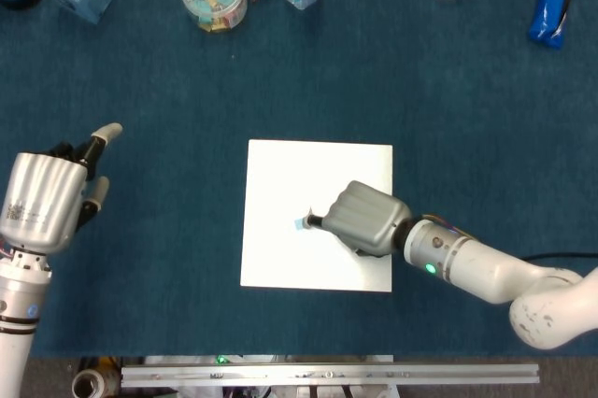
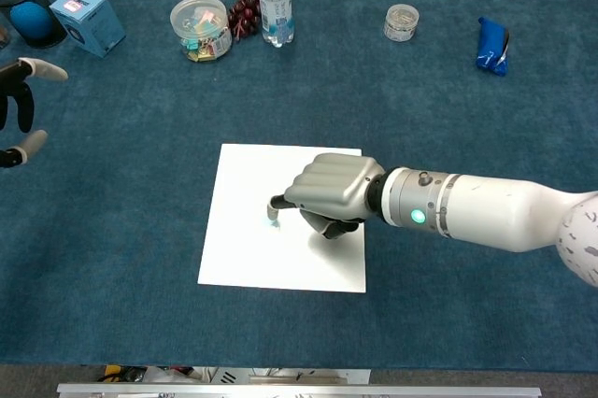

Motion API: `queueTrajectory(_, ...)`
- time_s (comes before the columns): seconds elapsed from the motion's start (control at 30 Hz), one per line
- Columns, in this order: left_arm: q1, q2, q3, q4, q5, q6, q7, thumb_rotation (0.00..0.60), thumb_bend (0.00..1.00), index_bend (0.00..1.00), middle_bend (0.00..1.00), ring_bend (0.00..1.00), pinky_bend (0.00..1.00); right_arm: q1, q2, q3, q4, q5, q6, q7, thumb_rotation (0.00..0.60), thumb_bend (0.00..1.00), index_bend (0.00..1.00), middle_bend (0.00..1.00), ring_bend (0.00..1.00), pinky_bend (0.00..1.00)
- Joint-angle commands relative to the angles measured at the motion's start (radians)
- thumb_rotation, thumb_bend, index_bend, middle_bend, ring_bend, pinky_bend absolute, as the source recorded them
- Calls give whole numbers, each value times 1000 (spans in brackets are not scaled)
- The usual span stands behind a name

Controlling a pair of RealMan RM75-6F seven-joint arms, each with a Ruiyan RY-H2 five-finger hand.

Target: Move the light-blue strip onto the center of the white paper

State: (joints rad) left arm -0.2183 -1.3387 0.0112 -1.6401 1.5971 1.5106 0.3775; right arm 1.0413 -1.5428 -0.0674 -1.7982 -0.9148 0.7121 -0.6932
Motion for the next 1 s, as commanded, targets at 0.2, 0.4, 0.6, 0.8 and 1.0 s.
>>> queueTrajectory(0.2, 5, -1, -5, 2, 6, -3, -1, 600, 326, 247, 620, 635, 874, 21, -14, -24, 14, 45, 18, -13, 600, 1000, 229, 1000, 1000, 1000)
queueTrajectory(0.4, 8, -1, -10, 1, 12, -6, -4, 600, 327, 247, 619, 634, 874, 37, -20, -34, 17, 71, 26, -16, 600, 1000, 229, 1000, 1000, 1000)
queueTrajectory(0.6, 12, 2, -14, 0, 16, -6, -6, 600, 327, 247, 619, 634, 875, 51, -27, -42, 15, 90, 28, -14, 600, 1000, 229, 1000, 1000, 1000)
queueTrajectory(0.8, 14, 3, -15, 0, 20, -9, -8, 600, 327, 247, 619, 635, 875, 60, -27, -48, 7, 95, 37, -12, 600, 1000, 229, 1000, 1000, 1000)
queueTrajectory(1.0, 17, 4, -19, 0, 25, -7, -11, 600, 327, 247, 618, 635, 875, 66, -41, -45, 18, 95, 48, -7, 600, 1000, 229, 1000, 1000, 1000)
